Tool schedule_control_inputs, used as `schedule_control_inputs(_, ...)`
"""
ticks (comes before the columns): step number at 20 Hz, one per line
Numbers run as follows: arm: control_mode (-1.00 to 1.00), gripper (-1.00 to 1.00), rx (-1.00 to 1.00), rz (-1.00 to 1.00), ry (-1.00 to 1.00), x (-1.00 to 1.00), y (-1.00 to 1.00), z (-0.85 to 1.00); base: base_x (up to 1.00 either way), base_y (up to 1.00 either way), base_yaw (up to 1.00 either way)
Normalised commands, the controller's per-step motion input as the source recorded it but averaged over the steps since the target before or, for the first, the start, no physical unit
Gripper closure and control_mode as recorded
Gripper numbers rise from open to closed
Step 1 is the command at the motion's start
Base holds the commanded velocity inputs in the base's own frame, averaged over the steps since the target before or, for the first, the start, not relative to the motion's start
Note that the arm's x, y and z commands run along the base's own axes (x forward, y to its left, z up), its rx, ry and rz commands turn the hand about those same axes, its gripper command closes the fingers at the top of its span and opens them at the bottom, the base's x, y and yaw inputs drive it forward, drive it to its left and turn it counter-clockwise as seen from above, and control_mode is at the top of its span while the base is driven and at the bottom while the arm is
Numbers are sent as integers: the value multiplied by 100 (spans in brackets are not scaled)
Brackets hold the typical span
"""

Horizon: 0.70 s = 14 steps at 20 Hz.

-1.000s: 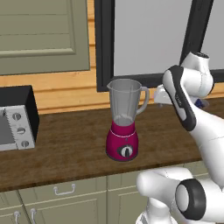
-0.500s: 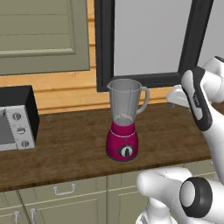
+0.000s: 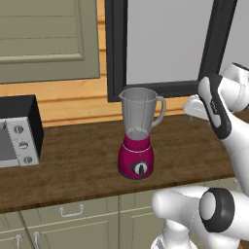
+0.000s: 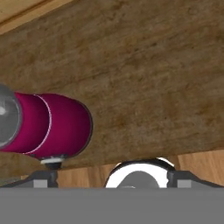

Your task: Close the lid blender by securely placing the lid on top.

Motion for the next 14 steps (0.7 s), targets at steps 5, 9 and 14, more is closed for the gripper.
schedule_control_inputs(5, 100, -100, 0, 0, 1, 0, -30, -11, 0, -40, 0)
schedule_control_inputs(9, 100, -100, 0, 0, 0, 0, 0, 0, 0, -98, 0)
schedule_control_inputs(14, 100, -100, 0, 0, 0, 0, 0, 0, 12, -65, 0)
